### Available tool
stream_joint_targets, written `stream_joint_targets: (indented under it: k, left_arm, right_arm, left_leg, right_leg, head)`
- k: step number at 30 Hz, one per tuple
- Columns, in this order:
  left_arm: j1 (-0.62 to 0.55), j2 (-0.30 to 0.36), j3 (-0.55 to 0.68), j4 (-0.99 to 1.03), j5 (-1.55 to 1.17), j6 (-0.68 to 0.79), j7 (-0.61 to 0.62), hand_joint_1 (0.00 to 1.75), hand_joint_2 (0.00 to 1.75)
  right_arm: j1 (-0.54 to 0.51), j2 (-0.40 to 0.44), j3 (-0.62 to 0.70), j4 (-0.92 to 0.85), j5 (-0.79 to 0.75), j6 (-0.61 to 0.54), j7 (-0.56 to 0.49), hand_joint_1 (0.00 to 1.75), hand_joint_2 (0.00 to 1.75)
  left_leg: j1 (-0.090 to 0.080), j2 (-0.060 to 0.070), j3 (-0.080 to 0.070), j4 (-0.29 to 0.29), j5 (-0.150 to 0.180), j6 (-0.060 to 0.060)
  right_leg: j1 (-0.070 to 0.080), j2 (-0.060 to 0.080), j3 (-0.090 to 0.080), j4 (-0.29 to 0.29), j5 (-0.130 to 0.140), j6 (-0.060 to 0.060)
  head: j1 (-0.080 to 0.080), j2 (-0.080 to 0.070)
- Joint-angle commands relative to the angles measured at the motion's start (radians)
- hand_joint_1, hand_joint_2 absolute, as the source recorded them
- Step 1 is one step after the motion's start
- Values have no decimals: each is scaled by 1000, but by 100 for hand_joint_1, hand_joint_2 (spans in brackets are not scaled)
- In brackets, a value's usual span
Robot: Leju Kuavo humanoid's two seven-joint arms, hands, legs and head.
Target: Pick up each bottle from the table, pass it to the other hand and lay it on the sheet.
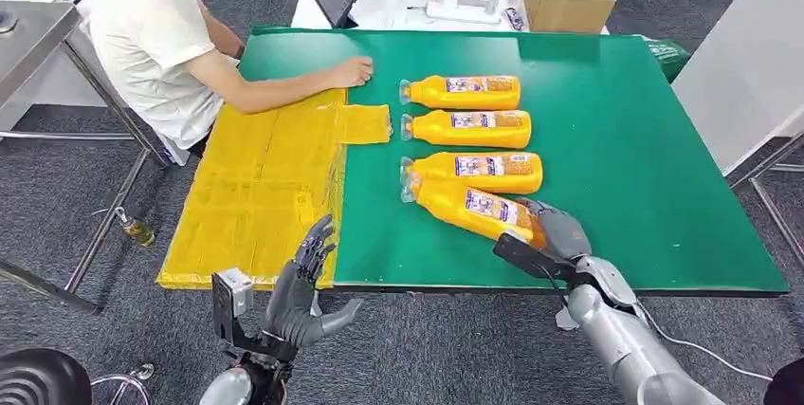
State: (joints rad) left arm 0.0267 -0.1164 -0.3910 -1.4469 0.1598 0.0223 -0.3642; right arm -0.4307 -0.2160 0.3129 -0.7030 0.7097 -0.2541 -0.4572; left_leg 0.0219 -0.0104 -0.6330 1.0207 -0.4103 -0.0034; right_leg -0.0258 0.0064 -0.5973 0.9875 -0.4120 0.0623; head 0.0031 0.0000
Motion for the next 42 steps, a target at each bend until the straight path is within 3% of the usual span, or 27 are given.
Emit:
stream_joint_targets:
  k: [1, 4, 7, 10, 16, 20, 22, 23, 26, 31, 42]
  left_arm:
    - [-24, -55, 24, 103, 47, 131, -10, 0, 175]
    - [-24, -54, 25, 103, 47, 131, -11, 0, 175]
    - [-21, -58, 29, 135, 235, 82, 27, 0, 175]
    - [-32, -48, 4, 164, 293, 74, -4, 0, 175]
    - [-51, -51, -6, 149, 301, 78, -23, 0, 175]
    - [-52, -51, -9, 147, 305, 75, -23, 0, 175]
    - [-53, -50, -16, 136, 332, 23, -28, 0, 175]
    - [-57, -49, -21, 129, 332, 11, -22, 0, 175]
    - [-79, -57, -24, 156, 405, -18, 42, 0, 175]
    - [-104, -61, -42, 144, 378, -17, -3, 0, 175]
    - [-131, -58, -49, 158, 399, -74, 8, 0, 175]
  right_arm:
    - [166, 115, -101, -294, -157, 49, -58, 175, 175]
    - [167, 108, -103, -294, -157, 49, -58, 175, 175]
    - [204, 166, -132, -389, -339, 152, -140, 175, 175]
    - [254, 216, -97, -487, -428, 187, -128, 175, 175]
    - [269, 282, -32, -438, -515, 214, -130, 175, 175]
    - [262, 273, -23, -427, -527, 218, -134, 173, 175]
    - [231, 269, 31, -350, -525, 277, -49, 175, 175]
    - [209, 283, 77, -294, -468, 236, -78, 175, 175]
    - [183, 342, 146, -201, -473, 258, -144, 175, 175]
    - [153, 366, 247, -142, -431, 227, -133, 175, 175]
    - [96, 363, 338, -110, -363, 184, -131, 175, 175]
  left_leg:
    - [1, 1, 2, -1, -1, 1]
    - [0, 0, -1, -1, -1, 1]
    - [0, 1, 3, -2, -3, 2]
    - [0, -1, -2, -1, -1, 1]
    - [1, -3, -1, -1, -2, 0]
    - [2, -1, -2, -1, -2, 1]
    - [1, -1, 0, -1, -2, 2]
    - [2, -1, -3, -1, -2, 1]
    - [2, 2, -1, -1, -2, 1]
    - [2, 1, -1, -2, -2, 0]
    - [2, -1, -3, -1, -1, 1]
  right_leg:
    - [1, 0, 2, -1, -1, -2]
    - [0, -1, 0, 0, -1, -2]
    - [1, -1, 4, -2, -3, -5]
    - [0, 1, -1, -1, -1, -2]
    - [1, -1, -1, 0, -2, -4]
    - [3, 0, -2, -1, -2, -3]
    - [2, 0, 0, -1, -2, -3]
    - [2, 0, -2, -1, -2, -3]
    - [3, 3, -1, -1, -1, -3]
    - [3, 2, -1, -1, -2, -5]
    - [2, 0, -2, 0, -2, -3]
  head:
    - [0, 0]
    - [0, 0]
    - [0, 0]
    - [0, 0]
    - [-1, 0]
    - [0, 0]
    - [0, 0]
    - [0, 0]
    - [0, 0]
    - [-1, 0]
    - [0, 0]
